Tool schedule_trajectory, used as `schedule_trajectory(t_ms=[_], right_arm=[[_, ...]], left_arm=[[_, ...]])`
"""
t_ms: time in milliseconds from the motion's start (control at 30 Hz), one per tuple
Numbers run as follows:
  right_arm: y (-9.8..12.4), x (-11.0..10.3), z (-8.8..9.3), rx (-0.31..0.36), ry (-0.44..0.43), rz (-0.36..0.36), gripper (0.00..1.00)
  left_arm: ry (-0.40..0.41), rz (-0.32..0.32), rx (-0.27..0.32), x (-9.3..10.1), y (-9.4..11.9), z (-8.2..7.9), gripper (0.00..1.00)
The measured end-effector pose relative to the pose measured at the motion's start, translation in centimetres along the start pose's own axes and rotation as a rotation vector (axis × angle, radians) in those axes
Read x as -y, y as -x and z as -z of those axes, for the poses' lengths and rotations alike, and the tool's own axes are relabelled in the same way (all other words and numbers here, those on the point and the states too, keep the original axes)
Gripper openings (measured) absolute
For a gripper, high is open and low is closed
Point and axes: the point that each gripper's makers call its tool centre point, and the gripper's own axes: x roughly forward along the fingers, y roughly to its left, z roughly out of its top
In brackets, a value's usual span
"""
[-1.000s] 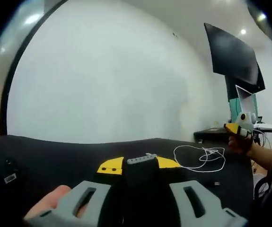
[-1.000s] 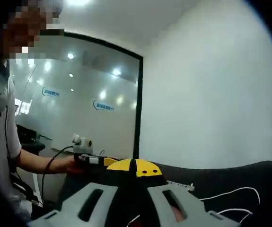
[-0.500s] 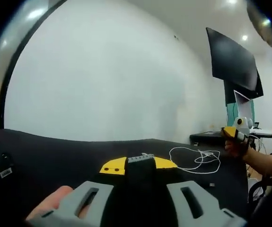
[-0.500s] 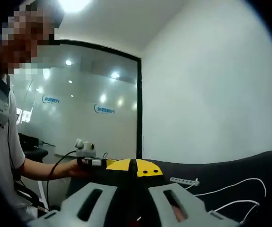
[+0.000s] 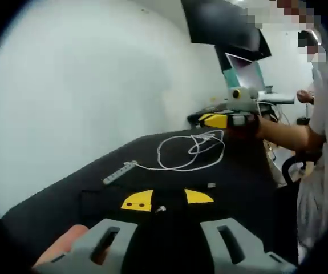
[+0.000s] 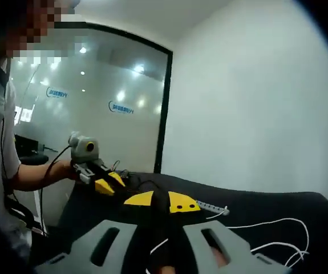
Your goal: Grab the wires, straighten them and put them on the rack
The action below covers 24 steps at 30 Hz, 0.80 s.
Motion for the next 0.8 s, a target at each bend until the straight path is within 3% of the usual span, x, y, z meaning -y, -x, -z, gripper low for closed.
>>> schedule_trajectory(t_ms=[100,200,300,333,367,400,433,467,567,700,800], right_arm=[[0.3,0.7,-0.8,0.036,-0.040,0.024,0.06],[0.6,0.6,-1.5,0.073,-0.101,0.012,0.05],[0.8,0.4,-1.7,0.079,-0.076,0.018,0.05],[0.8,0.3,-1.7,0.080,-0.074,0.018,0.05],[0.8,0.3,-1.7,0.080,-0.072,0.018,0.05],[0.8,0.3,-1.6,0.077,-0.069,0.018,0.05],[0.8,0.3,-1.6,0.073,-0.067,0.016,0.05],[0.7,0.2,-1.5,0.069,-0.066,0.013,0.05],[0.6,0.2,-1.1,0.052,-0.069,0.004,0.05],[0.6,-0.1,-1.1,0.053,-0.063,-0.005,0.06],[0.6,0.0,-1.0,0.050,-0.060,-0.001,0.06]], left_arm=[[-0.101,-0.003,-0.080,0.7,-0.7,1.3,0.13],[-0.049,-0.002,-0.136,0.3,-1.8,3.3,0.12],[-0.058,-0.017,-0.155,-0.9,-2.4,4.0,0.12],[-0.073,-0.046,-0.201,-1.8,-2.3,4.8,0.12],[-0.007,-0.061,-0.214,-2.1,-2.3,5.1,0.12],[0.056,-0.038,-0.206,-2.0,-2.1,4.9,0.12],[0.142,-0.078,-0.244,-3.0,-1.7,5.6,0.13],[0.184,-0.131,-0.253,-4.3,-1.6,6.0,0.15],[0.198,-0.120,-0.231,-5.2,-1.5,6.3,0.21],[0.173,-0.158,-0.209,-6.1,-1.8,6.3,0.26],[0.092,-0.092,-0.221,-6.3,-2.8,6.1,0.22]])
